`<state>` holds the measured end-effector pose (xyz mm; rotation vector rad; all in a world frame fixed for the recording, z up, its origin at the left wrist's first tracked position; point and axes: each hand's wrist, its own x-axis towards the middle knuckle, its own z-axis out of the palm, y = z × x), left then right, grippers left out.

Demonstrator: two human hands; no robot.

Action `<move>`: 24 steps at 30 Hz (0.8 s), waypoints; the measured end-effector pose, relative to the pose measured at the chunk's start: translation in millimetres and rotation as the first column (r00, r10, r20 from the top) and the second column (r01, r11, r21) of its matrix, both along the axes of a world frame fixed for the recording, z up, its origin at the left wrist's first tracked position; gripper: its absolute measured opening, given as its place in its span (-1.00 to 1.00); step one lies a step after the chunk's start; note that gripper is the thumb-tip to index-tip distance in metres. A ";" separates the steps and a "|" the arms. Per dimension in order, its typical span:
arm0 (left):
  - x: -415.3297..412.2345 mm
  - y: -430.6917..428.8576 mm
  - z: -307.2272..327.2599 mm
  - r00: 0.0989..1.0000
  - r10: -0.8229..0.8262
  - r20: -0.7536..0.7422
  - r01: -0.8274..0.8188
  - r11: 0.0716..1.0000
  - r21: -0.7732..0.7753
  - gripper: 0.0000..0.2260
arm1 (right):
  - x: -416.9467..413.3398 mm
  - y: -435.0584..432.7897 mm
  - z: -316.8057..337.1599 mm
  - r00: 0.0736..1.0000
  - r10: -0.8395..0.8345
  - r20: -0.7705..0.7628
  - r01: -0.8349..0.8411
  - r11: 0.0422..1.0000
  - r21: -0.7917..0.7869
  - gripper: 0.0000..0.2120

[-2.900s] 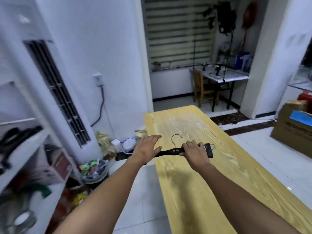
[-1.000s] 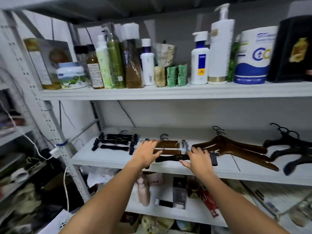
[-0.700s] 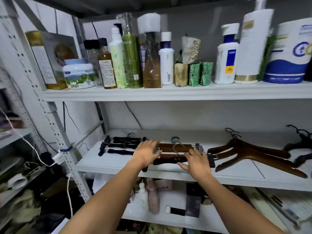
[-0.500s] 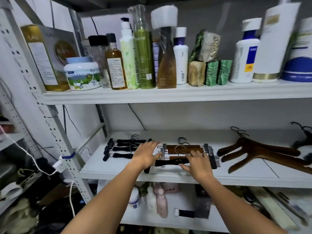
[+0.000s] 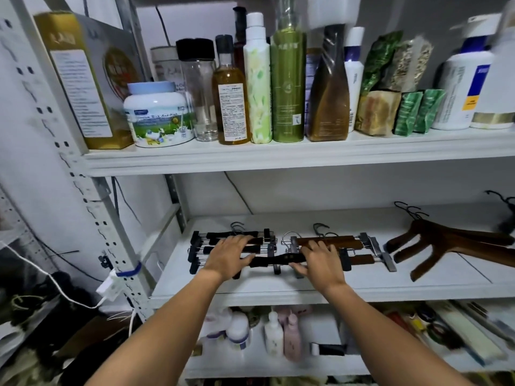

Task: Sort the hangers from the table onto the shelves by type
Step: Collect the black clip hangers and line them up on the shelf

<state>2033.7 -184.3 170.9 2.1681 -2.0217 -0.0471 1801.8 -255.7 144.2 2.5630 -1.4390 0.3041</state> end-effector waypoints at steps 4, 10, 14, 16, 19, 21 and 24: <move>11.6 -2.9 -4.8 1.000 -0.010 -0.006 0.010 1.000 0.007 -0.49 | 9.6 -1.1 -1.1 1.000 -0.022 0.002 0.022 1.000 -0.017 -0.48; 16.1 -4.8 -13.5 0.999 -0.024 -0.036 0.025 1.000 0.003 -0.47 | 23.3 -6.6 -4.7 1.000 -0.025 0.005 0.025 1.000 -0.013 -0.49; 18.6 -12.0 -14.6 0.999 -0.023 -0.042 0.024 1.000 0.012 -0.47 | 33.1 -11.6 -9.2 1.000 -0.003 0.006 0.003 1.000 0.020 -0.50; 17.1 -16.1 -15.6 0.999 -0.027 -0.044 0.028 0.999 0.016 -0.46 | 35.9 -14.5 -10.8 1.000 0.006 0.006 -0.006 1.000 0.025 -0.50; 11.2 -22.2 -19.2 0.997 -0.046 -0.056 0.047 0.999 0.014 -0.44 | 41.8 -19.3 -10.3 0.999 0.027 0.023 -0.028 0.999 0.032 -0.50; 5.8 -26.2 -21.9 0.997 -0.062 -0.053 0.064 0.998 0.023 -0.44 | 50.2 -21.1 -7.7 0.997 0.059 0.053 -0.061 0.998 0.033 -0.50; -0.7 -30.9 -25.7 0.996 -0.065 -0.060 0.065 0.998 0.008 -0.51 | 64.8 -23.7 -4.8 0.989 0.113 0.091 -0.116 0.993 0.031 -0.50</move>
